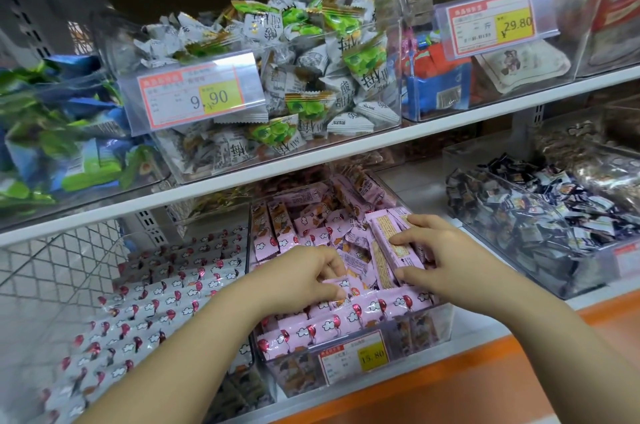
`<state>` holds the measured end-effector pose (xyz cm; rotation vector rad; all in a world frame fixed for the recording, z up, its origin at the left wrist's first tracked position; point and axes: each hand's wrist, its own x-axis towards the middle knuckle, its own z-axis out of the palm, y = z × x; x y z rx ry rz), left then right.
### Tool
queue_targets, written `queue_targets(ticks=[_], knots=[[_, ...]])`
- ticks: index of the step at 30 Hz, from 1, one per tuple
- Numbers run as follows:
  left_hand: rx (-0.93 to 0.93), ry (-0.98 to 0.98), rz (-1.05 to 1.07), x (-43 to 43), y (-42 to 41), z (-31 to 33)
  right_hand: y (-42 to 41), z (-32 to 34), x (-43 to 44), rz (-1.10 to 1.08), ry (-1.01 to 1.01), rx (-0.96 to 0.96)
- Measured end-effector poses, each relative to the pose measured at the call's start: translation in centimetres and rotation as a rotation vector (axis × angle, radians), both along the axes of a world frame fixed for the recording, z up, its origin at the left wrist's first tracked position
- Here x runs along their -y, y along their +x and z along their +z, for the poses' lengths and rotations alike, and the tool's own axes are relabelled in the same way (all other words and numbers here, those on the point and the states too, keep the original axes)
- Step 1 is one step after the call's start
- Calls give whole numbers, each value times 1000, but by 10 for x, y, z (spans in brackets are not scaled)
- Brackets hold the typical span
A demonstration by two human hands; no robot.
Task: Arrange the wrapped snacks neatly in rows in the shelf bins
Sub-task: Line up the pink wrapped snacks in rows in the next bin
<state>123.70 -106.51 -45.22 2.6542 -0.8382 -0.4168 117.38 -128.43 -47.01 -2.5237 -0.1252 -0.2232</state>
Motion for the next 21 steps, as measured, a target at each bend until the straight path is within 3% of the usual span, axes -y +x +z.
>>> queue_targets(ticks=[9, 13, 16, 19, 21], knots=[[71, 95, -110, -6, 0, 4, -1, 0, -1, -1, 4, -4], [16, 8, -72, -12, -1, 17, 1, 0, 0, -6, 6, -2], [160, -56, -4, -4, 7, 25, 2, 0, 0, -11, 11, 2], [326, 197, -64, 7, 22, 25, 2, 0, 0, -8, 20, 1], [304, 371, -87, 12, 29, 21, 1, 0, 0, -3, 23, -2]])
